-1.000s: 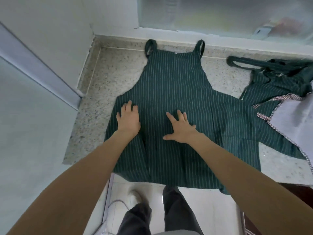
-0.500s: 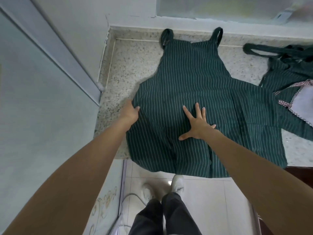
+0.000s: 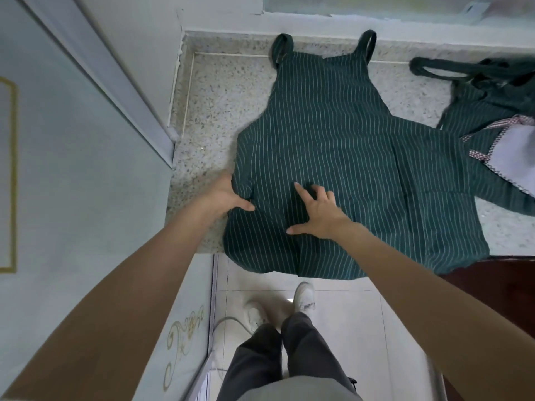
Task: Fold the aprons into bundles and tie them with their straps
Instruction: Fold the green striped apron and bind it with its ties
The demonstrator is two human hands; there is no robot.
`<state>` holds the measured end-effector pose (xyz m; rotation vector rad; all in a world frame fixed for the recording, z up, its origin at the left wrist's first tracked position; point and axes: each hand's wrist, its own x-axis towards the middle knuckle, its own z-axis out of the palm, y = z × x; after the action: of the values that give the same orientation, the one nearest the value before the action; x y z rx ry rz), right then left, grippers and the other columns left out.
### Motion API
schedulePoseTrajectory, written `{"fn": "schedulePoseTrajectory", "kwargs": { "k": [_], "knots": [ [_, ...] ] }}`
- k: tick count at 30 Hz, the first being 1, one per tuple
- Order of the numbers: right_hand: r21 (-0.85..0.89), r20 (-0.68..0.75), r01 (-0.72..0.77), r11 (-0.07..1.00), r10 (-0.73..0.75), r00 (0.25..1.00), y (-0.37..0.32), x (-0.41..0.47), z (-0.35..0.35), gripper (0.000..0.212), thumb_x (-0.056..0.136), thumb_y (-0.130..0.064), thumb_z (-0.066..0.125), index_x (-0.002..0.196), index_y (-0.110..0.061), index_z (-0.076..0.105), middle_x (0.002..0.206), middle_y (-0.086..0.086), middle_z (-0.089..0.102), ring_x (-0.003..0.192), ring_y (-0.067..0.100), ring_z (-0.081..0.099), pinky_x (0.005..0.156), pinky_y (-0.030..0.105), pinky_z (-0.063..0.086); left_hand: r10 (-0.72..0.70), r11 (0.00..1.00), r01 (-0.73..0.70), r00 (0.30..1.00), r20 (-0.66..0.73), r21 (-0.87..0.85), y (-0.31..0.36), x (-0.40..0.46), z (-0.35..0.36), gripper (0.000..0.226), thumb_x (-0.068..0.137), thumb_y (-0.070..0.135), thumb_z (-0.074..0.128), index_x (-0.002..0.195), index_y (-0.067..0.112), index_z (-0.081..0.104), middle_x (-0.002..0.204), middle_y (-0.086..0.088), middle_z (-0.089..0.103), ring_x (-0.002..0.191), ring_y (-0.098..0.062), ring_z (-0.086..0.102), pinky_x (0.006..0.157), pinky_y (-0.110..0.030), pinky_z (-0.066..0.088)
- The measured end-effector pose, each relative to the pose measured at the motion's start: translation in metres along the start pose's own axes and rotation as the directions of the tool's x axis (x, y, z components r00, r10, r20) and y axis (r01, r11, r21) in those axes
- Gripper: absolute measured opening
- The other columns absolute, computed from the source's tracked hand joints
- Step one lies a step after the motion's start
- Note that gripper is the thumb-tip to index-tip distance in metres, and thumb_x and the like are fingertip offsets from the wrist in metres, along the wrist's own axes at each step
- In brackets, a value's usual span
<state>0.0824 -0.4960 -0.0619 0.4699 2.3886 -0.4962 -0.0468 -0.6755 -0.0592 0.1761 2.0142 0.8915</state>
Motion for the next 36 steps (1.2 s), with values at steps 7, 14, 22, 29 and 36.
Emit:
{"fn": "schedulePoseTrajectory", "kwargs": {
  "k": [7, 14, 22, 29, 36],
  "knots": [
    [-0.143, 0.084, 0.045, 0.989, -0.033, 0.996, 0.003, -0.012, 0.013, 0.13, 0.068, -0.031, 0.083, 0.147, -0.027, -0.02, 0.152, 0.009, -0.032, 0.144, 0.029, -0.018, 0.116, 0.049, 0.018, 0.153, 0.925, -0.021, 0.934, -0.323, 0.378, -0.012, -0.021, 0.021, 0.033, 0.1, 0.009, 0.032, 0.13, 0.005, 0.046, 0.118, -0.015, 0.057, 0.096, -0.024, 0.053, 0.086, -0.029, 0.039],
    [-0.118, 0.085, -0.052, 0.992, 0.062, 0.994, 0.007, -0.015, 0.019, 0.138, 0.064, -0.028, 0.085, 0.141, -0.04, -0.028, 0.148, 0.007, -0.04, 0.139, 0.035, -0.029, 0.107, 0.068, 0.014, 0.146, 0.973, -0.03, 0.846, -0.513, 0.228, -0.011, -0.026, 0.013, 0.038, 0.1, 0.009, 0.026, 0.136, 0.008, 0.038, 0.118, -0.012, 0.054, 0.099, -0.024, 0.051, 0.091, -0.035, 0.041],
    [-0.126, 0.102, -0.155, 0.98, 0.168, 0.98, 0.018, -0.025, 0.026, 0.141, 0.065, -0.027, 0.085, 0.137, -0.041, -0.034, 0.144, 0.007, -0.046, 0.135, 0.042, -0.032, 0.102, 0.074, 0.015, 0.054, 0.971, -0.138, 0.923, -0.382, -0.197, -0.022, -0.031, 0.008, 0.053, 0.091, 0.006, 0.056, 0.139, 0.012, 0.034, 0.133, -0.007, 0.05, 0.112, -0.023, 0.054, 0.095, -0.037, 0.046],
    [0.233, 0.07, -0.139, 0.962, 0.126, 0.99, 0.008, -0.022, 0.003, 0.118, 0.07, -0.041, 0.079, 0.149, -0.034, -0.008, 0.156, 0.012, -0.019, 0.142, 0.038, -0.016, 0.113, 0.062, 0.008, 0.303, 0.914, -0.348, 0.927, -0.221, -0.208, 0.006, -0.05, 0.022, 0.09, 0.085, -0.015, 0.05, 0.147, 0.042, 0.015, 0.151, 0.009, 0.025, 0.092, 0.003, 0.053, 0.073, -0.023, 0.056],
    [0.881, -0.194, 0.176, 0.438, -0.003, 0.981, -0.017, -0.049, -0.047, 0.027, 0.093, -0.033, 0.057, 0.114, -0.016, 0.058, 0.102, 0.0, 0.065, 0.095, 0.014, 0.063, 0.083, 0.033, 0.054, 0.407, 0.907, -0.402, 0.913, 0.017, -0.127, 0.059, -0.057, 0.062, 0.105, 0.085, -0.004, 0.061, 0.146, 0.043, -0.009, 0.158, 0.006, 0.007, 0.14, -0.013, 0.025, 0.098, -0.02, 0.033]
  ]
}}
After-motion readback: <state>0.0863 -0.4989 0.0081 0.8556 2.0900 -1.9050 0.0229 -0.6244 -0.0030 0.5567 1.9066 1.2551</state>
